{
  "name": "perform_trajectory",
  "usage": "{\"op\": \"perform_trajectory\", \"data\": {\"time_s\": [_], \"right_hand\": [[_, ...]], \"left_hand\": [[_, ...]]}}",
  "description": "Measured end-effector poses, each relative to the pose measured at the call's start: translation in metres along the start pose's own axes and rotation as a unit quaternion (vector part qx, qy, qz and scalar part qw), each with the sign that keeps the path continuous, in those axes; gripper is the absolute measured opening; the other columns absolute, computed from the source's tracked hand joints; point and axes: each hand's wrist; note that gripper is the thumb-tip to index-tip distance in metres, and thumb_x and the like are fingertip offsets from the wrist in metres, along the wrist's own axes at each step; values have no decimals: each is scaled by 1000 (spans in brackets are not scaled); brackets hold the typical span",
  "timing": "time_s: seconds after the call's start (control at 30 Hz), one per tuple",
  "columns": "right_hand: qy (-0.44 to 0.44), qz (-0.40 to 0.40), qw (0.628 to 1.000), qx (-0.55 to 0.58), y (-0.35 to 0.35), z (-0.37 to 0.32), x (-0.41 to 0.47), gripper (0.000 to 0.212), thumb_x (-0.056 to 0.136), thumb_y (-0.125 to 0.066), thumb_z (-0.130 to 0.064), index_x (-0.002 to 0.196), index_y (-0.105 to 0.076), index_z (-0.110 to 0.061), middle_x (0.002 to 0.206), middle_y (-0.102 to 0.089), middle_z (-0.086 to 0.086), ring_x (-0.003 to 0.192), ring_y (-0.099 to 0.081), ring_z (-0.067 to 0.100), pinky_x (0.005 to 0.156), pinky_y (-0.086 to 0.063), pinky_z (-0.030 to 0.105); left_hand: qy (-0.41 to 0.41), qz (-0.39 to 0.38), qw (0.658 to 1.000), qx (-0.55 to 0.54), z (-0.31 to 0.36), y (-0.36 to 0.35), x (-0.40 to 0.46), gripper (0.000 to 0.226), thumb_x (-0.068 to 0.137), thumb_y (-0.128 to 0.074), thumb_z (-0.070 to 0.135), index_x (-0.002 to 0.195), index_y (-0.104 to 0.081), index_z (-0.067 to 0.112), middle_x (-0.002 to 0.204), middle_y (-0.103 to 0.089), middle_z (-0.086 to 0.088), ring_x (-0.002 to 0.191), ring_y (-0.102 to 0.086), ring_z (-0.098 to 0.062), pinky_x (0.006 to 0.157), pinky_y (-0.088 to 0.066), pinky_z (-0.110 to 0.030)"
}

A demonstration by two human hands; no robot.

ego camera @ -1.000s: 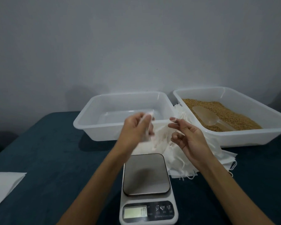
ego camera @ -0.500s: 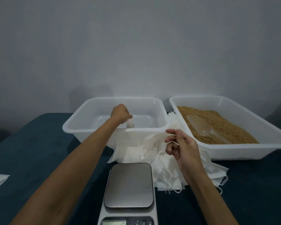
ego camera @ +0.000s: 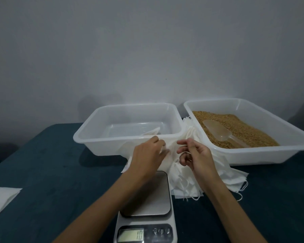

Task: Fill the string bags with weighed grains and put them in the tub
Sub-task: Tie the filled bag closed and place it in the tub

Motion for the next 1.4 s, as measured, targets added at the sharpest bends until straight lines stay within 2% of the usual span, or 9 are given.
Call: {"op": "perform_trajectory", "data": {"time_s": [0.2,0.33,0.4,0.67,0.77,0.87,1.0,1.17,1.4], "right_hand": [[13,-24,999,-45,-6,-3,-5,26,100,-56,-29,110,-69,-8,82,-67,8,55,-52,18,55,-45,28],[-17,-94,993,-70,-15,0,-9,42,89,-71,-35,127,-62,-23,92,-64,4,64,-58,18,57,-50,30],[-19,-139,988,-67,-18,3,-12,39,91,-72,-31,126,-63,-18,90,-65,5,64,-58,19,54,-48,31],[-13,-96,993,-62,-13,5,-9,14,94,-68,-16,87,-72,-5,66,-53,5,49,-49,18,46,-43,27],[-37,-114,990,-73,-15,7,-10,6,93,-70,-10,92,-72,-4,66,-62,6,53,-58,19,49,-49,27],[-37,-113,991,-63,-16,9,-11,5,93,-70,-7,93,-70,-2,69,-62,8,58,-58,20,54,-52,28],[-9,-132,990,-57,-14,8,-10,3,92,-71,-9,92,-72,-7,71,-62,11,64,-58,21,63,-54,30],[-9,-190,981,-44,-15,11,-11,17,87,-79,-15,100,-70,-9,80,-69,13,70,-61,21,70,-53,29],[10,-184,982,-35,-16,12,-11,9,94,-68,-7,92,-62,-13,83,-63,4,73,-60,21,74,-54,32]], "left_hand": [[94,201,940,-259,-6,16,-16,15,103,-64,14,88,-66,13,85,-60,7,70,-53,-8,64,-43,-16],[197,113,801,-555,-5,26,-38,21,107,-57,18,93,-63,3,76,-63,-4,67,-61,-17,53,-54,-30],[203,74,775,-594,-3,24,-46,20,106,-57,15,100,-63,-3,84,-69,-14,71,-66,-23,50,-56,-32],[229,70,792,-562,-27,14,-53,16,104,-61,16,95,-70,8,74,-62,-10,56,-51,-22,42,-43,-30],[217,133,862,-438,-26,10,-57,9,99,-69,16,102,-68,25,90,-68,2,76,-61,-19,64,-55,-33],[140,240,921,-271,-17,14,-62,33,89,-79,10,111,-58,25,102,-56,7,93,-55,-12,80,-49,-26],[53,195,911,-358,-5,15,-67,18,90,-79,20,83,-63,24,79,-62,9,75,-60,-19,67,-50,-31],[72,87,871,-478,2,17,-67,21,83,-83,39,87,-70,23,85,-72,2,83,-70,-22,77,-58,-28],[116,71,856,-499,-4,15,-66,13,94,-75,12,87,-75,22,82,-74,0,78,-71,-14,73,-57,-26]]}}
Point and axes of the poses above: each hand's wrist, its own x-axis towards the middle knuckle, its own y-axis out of the back of the hand, z = x × y
